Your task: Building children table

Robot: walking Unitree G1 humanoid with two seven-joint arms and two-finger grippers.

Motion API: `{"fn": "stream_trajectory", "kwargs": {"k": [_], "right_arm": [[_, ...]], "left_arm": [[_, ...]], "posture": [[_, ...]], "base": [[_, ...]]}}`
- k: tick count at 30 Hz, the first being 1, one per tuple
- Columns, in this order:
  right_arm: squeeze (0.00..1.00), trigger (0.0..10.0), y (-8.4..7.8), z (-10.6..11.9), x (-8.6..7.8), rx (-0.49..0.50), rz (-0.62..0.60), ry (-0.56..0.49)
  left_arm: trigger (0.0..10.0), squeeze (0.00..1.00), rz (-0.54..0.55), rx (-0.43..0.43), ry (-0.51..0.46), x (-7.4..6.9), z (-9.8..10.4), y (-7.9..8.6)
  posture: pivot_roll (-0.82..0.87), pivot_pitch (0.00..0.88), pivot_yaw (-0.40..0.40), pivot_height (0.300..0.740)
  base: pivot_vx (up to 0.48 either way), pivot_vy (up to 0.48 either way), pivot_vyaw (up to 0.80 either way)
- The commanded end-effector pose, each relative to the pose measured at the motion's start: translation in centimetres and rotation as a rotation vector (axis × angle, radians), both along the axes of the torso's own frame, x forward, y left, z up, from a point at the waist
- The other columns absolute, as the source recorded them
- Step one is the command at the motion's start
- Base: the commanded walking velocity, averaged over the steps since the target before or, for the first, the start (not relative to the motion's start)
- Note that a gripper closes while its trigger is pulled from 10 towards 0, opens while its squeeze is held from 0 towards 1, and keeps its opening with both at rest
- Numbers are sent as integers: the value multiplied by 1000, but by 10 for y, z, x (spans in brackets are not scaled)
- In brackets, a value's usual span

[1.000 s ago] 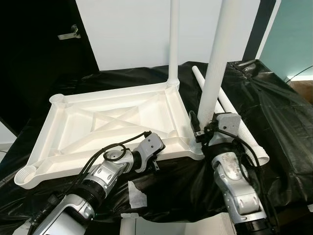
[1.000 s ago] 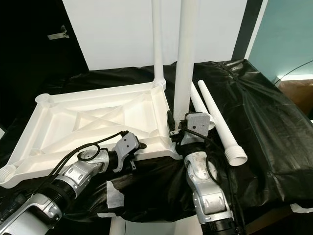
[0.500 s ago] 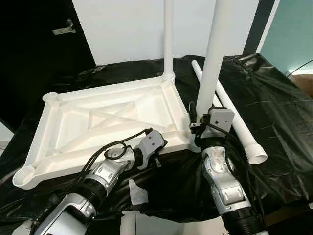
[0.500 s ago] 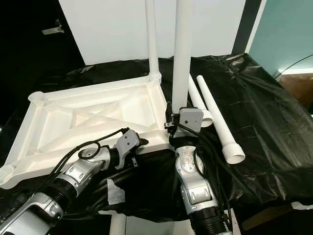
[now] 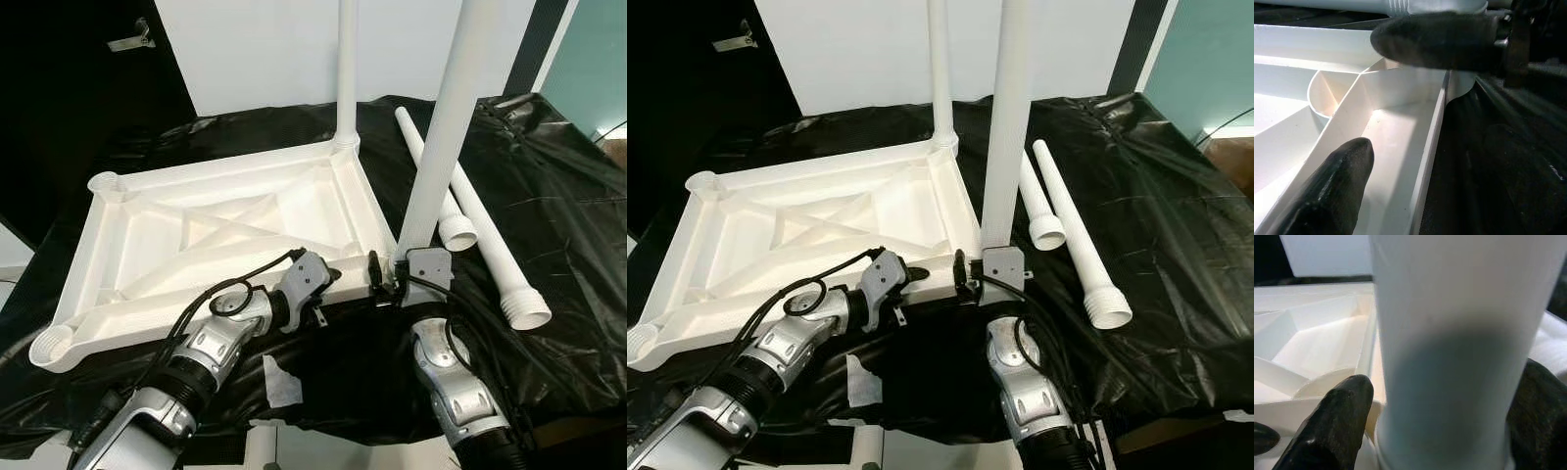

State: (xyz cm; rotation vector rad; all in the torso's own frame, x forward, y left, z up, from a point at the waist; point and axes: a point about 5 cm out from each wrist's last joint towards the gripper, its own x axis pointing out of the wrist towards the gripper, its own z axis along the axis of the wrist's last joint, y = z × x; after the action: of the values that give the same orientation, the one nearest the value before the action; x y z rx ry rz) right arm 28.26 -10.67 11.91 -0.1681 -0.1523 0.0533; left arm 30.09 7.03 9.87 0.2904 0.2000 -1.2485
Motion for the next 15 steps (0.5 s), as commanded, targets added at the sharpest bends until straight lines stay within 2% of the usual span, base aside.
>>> {"fn": "stream_trajectory", "kwargs": {"k": [1,7,10,15], "right_arm": [[0,10000,1,10,-2,-33,67,-57],[0,10000,-9,19,-3,-95,208,-82],[0,10000,-22,20,-1,-130,300,-39],[0,10000,-33,21,4,-154,319,-10]], "left_arm": [[10000,0,-166,59,168,-18,-25,3],[10000,0,-185,55,163,-17,-24,-1],[10000,0,-241,30,171,-21,-21,-5],[10000,0,-262,31,172,-21,-19,-7]], "posture": [[-117,34,48,740],[-149,25,53,740],[-155,16,57,740],[-156,14,57,740]], "base": [[0,0,0],[0,0,0],[0,0,0],[0,0,0]]}}
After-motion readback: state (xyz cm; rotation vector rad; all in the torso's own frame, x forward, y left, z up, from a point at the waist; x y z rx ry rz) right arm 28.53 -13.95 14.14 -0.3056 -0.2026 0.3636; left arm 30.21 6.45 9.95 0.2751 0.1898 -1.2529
